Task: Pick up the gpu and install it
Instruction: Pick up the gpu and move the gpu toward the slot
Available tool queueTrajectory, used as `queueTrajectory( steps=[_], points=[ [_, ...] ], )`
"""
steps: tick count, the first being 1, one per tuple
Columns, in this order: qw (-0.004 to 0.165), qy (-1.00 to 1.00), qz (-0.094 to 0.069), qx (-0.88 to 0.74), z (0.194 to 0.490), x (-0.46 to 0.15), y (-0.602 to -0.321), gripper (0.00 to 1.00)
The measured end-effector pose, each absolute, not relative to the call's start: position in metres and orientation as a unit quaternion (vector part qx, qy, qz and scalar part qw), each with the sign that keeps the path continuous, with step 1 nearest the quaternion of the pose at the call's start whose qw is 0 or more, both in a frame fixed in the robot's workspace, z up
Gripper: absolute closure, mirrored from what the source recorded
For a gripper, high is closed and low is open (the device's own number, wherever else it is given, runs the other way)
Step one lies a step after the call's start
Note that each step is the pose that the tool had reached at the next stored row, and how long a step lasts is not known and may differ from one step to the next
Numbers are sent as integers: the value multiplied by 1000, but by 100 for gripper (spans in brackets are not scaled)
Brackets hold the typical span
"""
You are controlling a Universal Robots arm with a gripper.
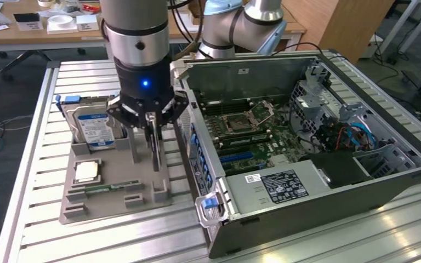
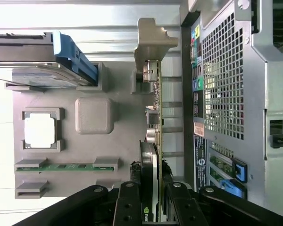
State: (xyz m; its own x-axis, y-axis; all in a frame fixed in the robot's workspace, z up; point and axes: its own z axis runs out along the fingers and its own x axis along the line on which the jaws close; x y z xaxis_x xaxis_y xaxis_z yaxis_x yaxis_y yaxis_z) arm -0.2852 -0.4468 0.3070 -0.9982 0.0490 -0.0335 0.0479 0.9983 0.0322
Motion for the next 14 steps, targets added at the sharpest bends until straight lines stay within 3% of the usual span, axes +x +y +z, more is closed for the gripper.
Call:
queueTrajectory(
  steps=[6, 14],
  points=[
    [17, 999, 16, 24, 324, -285, -447, 73],
    [17, 999, 15, 24, 326, -285, -447, 73]
  ],
)
